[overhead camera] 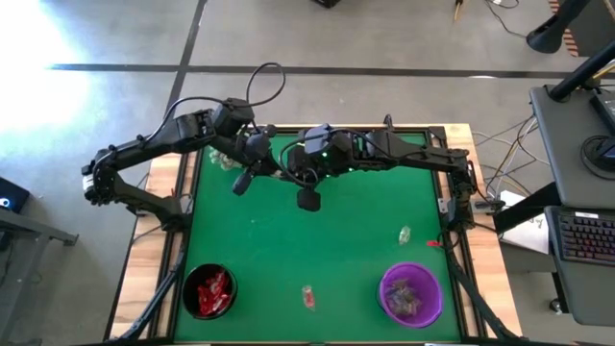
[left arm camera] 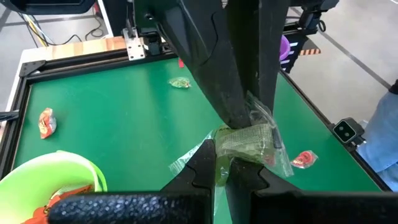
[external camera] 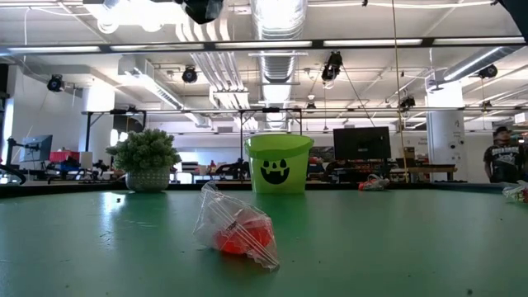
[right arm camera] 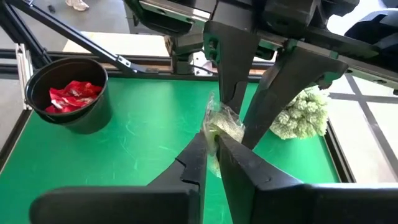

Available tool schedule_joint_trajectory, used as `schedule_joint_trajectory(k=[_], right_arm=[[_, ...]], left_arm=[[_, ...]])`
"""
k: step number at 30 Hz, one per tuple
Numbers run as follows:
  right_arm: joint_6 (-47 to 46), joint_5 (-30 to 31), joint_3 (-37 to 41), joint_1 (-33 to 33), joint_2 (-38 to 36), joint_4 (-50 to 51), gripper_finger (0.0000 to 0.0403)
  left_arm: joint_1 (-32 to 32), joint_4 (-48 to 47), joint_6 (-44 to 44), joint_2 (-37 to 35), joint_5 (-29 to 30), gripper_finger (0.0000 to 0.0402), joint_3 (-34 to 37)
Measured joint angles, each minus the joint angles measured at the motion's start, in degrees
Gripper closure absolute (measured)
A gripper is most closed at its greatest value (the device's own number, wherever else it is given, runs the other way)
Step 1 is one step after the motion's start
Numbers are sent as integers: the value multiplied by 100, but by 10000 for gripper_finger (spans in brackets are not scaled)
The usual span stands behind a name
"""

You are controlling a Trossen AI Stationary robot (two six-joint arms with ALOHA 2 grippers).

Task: Organize candy in baskets
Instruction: Put the green candy into the violet bucket

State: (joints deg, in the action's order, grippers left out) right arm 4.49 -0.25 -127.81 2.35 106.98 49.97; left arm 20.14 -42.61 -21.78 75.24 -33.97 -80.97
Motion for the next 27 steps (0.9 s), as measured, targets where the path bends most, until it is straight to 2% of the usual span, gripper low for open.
schedule_joint_trajectory(k=[7,14,25,27], right_arm=[[-131,29,2,0,0,9,394],[34,92,9,13,-5,57,394],[21,347,-200,2,-70,120,394],[87,559,-256,0,-70,169,394]], left_arm=[[0,2,81,0,17,401,0],[-9,-89,243,-7,533,397,-53],[-4,-573,284,-7,667,317,-693],[-4,-696,284,-13,642,302,-715]])
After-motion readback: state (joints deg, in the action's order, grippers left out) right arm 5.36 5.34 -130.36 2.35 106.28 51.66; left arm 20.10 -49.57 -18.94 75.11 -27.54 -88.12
